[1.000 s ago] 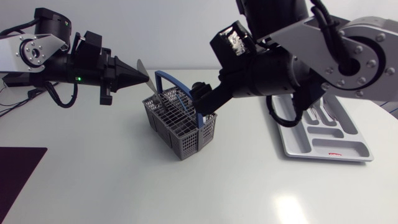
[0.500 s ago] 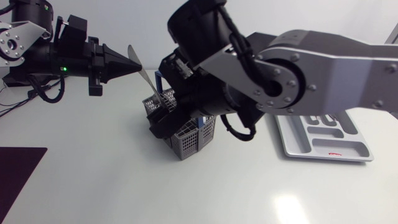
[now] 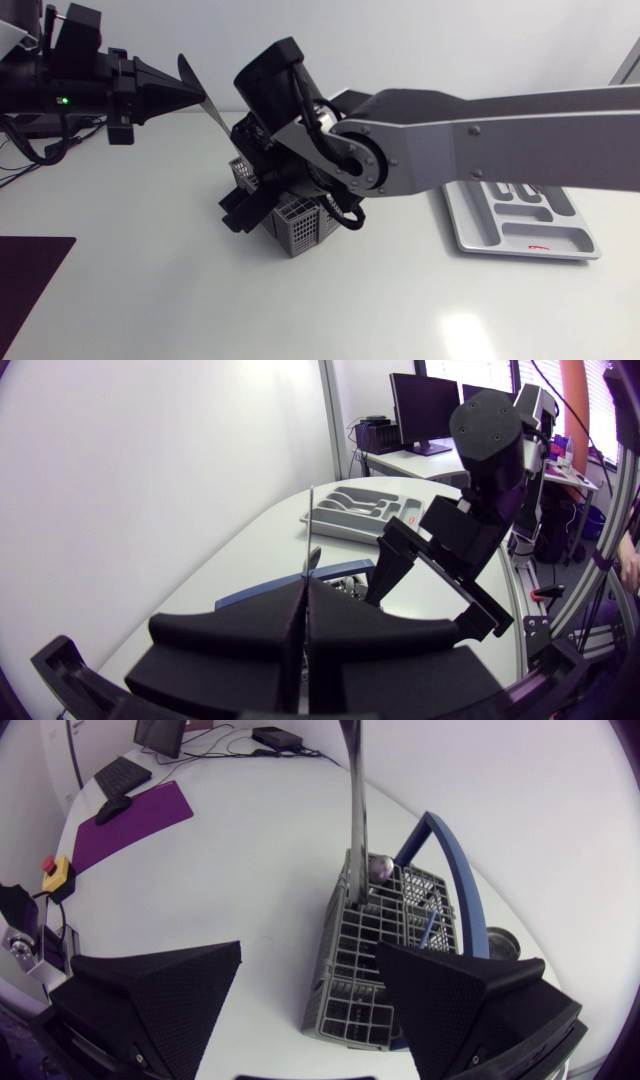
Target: Unload the cutlery basket into the drawer organizer.
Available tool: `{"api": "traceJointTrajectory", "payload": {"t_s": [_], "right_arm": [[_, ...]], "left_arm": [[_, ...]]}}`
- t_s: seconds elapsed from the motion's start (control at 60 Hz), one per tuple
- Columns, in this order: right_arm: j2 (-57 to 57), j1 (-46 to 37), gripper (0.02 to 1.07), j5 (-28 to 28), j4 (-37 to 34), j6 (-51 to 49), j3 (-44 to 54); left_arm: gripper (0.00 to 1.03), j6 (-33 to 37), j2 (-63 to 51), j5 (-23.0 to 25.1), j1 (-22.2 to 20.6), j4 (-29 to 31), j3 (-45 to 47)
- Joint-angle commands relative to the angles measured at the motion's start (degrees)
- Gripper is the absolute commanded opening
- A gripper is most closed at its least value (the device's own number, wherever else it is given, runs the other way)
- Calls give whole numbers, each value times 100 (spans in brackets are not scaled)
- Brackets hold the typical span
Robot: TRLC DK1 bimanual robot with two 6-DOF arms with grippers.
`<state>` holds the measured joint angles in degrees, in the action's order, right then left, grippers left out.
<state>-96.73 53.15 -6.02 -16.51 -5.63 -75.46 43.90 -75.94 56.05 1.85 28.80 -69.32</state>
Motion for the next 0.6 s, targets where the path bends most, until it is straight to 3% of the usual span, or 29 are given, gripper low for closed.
{"api": "traceJointTrajectory", "payload": {"t_s": [0.0, 0.167, 0.283, 0.45, 0.583], "right_arm": [[277, -85, 99, 215, 113, -483, 295], [734, -322, 99, 919, 254, -896, 629], [1086, -656, 99, 1710, 351, -1063, 875], [1376, -832, 99, 2518, 175, -1248, 1051], [1499, -744, 99, 2799, -1, -1318, 1148]], "left_arm": [[3, 119, 273, 222, 97, 328, 33], [3, 523, 475, 433, 149, 1278, -64], [3, 901, 554, 635, 149, 1989, -73], [3, 1279, 572, 872, 97, 2622, -73], [3, 1402, 581, 987, -193, 2921, -20]]}}
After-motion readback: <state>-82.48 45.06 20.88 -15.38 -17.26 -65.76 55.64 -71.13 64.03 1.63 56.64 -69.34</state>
